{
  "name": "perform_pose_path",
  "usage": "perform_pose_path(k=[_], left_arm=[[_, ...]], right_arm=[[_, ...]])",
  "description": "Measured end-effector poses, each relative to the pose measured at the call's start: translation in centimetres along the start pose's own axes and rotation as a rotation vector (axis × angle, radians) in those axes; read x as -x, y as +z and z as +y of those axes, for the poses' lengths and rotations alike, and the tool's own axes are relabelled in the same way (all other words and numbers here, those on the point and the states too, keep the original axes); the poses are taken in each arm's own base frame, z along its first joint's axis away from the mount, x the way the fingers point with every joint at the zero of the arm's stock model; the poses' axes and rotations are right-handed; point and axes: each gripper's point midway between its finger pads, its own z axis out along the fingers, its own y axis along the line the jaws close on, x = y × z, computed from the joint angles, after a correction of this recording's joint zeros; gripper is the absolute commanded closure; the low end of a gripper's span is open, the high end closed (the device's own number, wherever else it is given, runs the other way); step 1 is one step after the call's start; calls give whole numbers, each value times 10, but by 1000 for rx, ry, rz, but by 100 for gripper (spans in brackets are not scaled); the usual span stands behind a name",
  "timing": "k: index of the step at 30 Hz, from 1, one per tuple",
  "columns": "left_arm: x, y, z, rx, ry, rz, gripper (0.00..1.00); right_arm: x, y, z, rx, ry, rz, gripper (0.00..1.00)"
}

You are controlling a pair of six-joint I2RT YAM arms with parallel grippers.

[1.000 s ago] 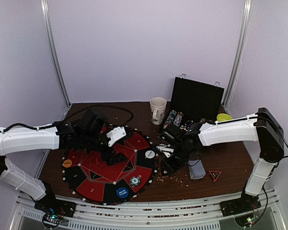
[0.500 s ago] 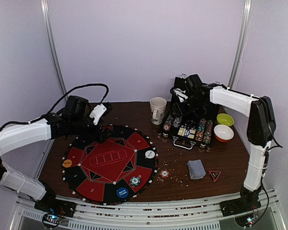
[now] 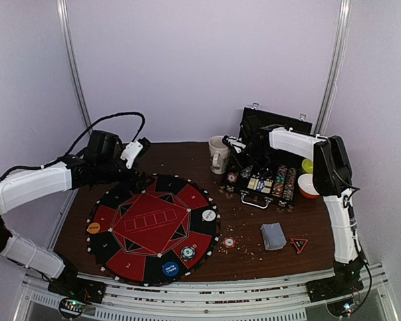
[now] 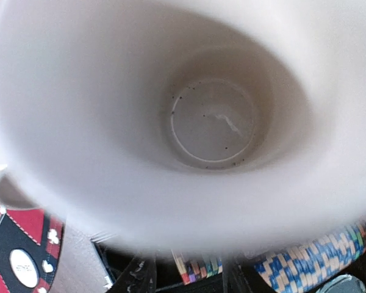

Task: Distribute texas hold em gaming equipment
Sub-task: Pick up the pile of poker chips from the chip case.

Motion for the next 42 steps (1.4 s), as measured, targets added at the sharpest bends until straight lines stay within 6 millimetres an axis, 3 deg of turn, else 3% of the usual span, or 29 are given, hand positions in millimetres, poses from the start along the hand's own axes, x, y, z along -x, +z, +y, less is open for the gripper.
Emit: perform_pose_path(k=[3,8,21,29,42], left_arm=[[-4,9,3,-5,-7,22,10],[-9,18,4,-17,-13,46,10],[-13,22,4,-37,-14,56,11],[-13,23,2,-44,-14,56,10],[-13,23,2,-54,-15,53,11]], right_arm=[[-5,11,-2,3,-6,21,66],[-5,10,-4,-3,-11,24,64],[-8,14,2,-110,-109,45,67],[-17,8,17,-119,-136,57,67],[-17,9,15,-152,-139,64,54]])
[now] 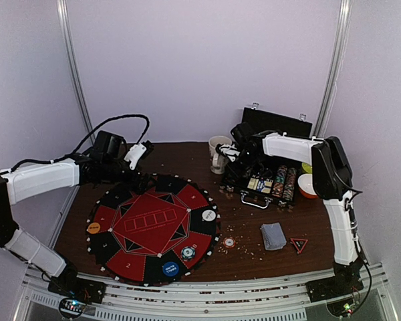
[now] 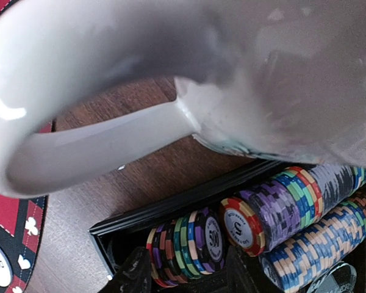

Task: Distribute texas hold em gaming equipment
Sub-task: Pick up the pile of poker chips from the chip case.

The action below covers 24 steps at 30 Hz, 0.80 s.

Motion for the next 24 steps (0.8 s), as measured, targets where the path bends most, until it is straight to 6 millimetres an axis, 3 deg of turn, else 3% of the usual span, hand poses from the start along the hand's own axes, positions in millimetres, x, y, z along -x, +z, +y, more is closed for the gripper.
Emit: perform_pose_path(k=[10,24], left_arm=[[0,0,-1,-7,4,-1,11],[-4,5,-4,-24,8,12,11]], right_arm=[[5,4,-1,2,-18,-4,57],[-8,6,13,96,-91,35,56]])
